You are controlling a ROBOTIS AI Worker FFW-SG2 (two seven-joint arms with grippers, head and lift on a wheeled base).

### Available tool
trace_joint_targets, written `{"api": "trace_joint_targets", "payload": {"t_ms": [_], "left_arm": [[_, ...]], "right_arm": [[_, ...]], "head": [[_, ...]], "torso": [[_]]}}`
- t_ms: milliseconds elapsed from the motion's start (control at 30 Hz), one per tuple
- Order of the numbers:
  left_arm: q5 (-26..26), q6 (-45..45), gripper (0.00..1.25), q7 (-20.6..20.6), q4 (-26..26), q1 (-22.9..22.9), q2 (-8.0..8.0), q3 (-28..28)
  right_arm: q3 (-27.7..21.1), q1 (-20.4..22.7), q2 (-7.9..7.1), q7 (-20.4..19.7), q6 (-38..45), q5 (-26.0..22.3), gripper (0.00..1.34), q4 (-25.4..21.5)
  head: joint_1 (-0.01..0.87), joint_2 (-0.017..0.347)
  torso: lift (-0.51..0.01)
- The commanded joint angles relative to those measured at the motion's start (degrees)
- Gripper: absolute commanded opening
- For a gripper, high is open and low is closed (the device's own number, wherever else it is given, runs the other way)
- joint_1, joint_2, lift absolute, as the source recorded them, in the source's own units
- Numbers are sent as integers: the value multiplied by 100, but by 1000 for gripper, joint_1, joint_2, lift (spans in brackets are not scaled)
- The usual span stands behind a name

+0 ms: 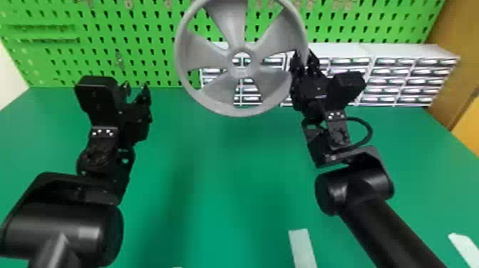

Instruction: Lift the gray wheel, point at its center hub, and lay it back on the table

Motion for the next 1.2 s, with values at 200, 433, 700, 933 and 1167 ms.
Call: {"api": "trace_joint_targets", "payload": {"t_ms": [200,433,700,933,1167], "left_arm": [[-151,-44,121,413,0,194,-235,-32],[-151,-140,115,536,0,229,-235,-102],[-107,-466,110,1046,-53,405,-235,-392],[-37,-1010,109,2303,-158,624,-24,-1280],[235,-1283,103,3041,-229,607,275,-2062]], "right_arm": [[-14,-1,-9,-16,3,-17,81,25],[-5,-1,-17,-16,12,-17,81,34],[-32,-1,-17,-16,56,-17,81,51],[-58,17,-26,-16,73,-17,81,51],[-84,17,-26,-16,82,-17,81,51]], "head": [[692,48],[692,48],[692,48],[692,48],[692,48]], "torso": [[-96],[-96],[-96],[-96],[-96]]}}
